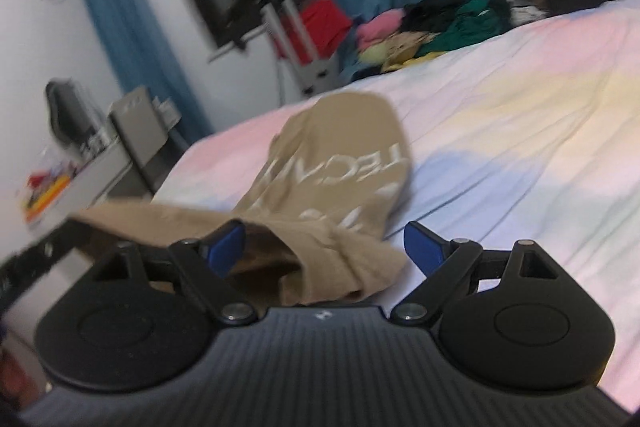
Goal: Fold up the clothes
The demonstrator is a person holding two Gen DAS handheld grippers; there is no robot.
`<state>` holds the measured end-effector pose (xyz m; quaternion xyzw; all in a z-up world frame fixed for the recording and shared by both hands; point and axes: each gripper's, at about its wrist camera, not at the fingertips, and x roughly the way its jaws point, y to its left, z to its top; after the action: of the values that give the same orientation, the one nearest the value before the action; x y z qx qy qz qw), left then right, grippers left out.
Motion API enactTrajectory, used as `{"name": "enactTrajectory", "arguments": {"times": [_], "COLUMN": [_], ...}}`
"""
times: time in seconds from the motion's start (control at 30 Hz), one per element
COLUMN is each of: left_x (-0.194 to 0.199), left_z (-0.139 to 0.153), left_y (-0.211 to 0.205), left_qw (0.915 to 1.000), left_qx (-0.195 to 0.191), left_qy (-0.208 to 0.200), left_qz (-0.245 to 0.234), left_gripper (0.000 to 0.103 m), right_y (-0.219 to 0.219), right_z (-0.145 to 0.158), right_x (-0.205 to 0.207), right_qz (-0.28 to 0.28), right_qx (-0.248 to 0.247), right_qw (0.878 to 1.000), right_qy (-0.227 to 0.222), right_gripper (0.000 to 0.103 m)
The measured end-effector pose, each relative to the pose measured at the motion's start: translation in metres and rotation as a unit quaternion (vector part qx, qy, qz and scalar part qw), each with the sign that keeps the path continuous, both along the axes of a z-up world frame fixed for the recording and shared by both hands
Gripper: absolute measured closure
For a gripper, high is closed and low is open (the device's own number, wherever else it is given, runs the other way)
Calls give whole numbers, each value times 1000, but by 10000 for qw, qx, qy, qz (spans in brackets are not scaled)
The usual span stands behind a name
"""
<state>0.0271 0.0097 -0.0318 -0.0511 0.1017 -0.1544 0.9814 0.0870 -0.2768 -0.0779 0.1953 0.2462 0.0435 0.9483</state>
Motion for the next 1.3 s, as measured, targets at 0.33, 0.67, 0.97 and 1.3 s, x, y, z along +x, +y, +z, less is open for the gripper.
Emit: {"name": "enactTrajectory", "arguments": {"times": [0.33,0.67,0.97,1.3], "left_x": [3,22,49,54], "left_z": [-4,-35,-80,-54], "left_y": [-7,-10,-32,21], "left_qw": [9994,9940,9723,9751], "left_qx": [176,569,1506,472], "left_qy": [162,907,1687,1244], "left_qz": [244,202,588,1774], "left_gripper": [101,91,54,36], "right_y": [-9,0,-13,-18], "right_z": [-16,15,15,1], "right_x": [12,-9,-13,5], "right_qz": [-1043,-519,-737,-1451], "right_qx": [-359,-240,236,-618], "right_qw": [9921,9977,9951,9874], "right_qy": [601,-372,-622,-146], "right_gripper": [35,91,92,57]}}
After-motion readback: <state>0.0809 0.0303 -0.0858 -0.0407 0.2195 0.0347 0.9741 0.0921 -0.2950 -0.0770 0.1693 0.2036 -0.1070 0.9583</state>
